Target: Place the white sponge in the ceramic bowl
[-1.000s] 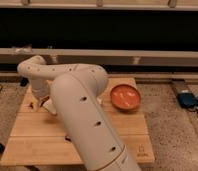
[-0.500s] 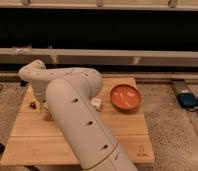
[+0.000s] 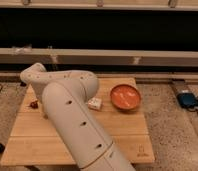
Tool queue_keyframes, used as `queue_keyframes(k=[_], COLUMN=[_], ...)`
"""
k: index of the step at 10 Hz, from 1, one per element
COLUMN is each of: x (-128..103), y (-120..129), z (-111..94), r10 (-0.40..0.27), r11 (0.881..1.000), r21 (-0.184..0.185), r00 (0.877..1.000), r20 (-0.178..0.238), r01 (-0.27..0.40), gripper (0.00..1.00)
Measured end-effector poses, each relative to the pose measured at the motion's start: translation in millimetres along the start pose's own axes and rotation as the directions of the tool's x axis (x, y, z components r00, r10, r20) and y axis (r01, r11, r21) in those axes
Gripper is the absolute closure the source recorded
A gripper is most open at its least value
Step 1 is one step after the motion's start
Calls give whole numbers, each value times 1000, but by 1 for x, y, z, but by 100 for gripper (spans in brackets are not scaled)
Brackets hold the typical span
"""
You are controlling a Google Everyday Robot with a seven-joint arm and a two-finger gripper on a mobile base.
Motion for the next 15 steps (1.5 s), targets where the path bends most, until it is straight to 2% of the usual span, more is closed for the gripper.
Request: queue_keyframes(k=[1, 3, 4, 5, 8, 9, 11, 12, 13, 15], x=[0, -4, -6, -11, -25, -28, -26, -20, -6, 35], y=[-1, -4, -4, -3, 8, 18, 30, 29, 13, -31], z=[2, 0, -3, -12, -56, -85, -131, -153, -168, -170], r10=[4, 14, 14, 10, -42, -79, -119, -115, -79, 51], r11=[1000, 1000, 1000, 1000, 999, 997, 992, 992, 995, 996], r21=[0, -4, -8, -13, -18, -18, -25, -33, -40, -78], r00=[1000, 1000, 1000, 1000, 996, 990, 978, 974, 977, 986], r20=[-5, -6, -3, 13, 77, 113, 171, 195, 198, 157], r01=[-4, -14, -14, -9, 43, 82, 125, 124, 89, -39], gripper=[24, 46, 53, 65, 94, 100, 100, 100, 100, 100])
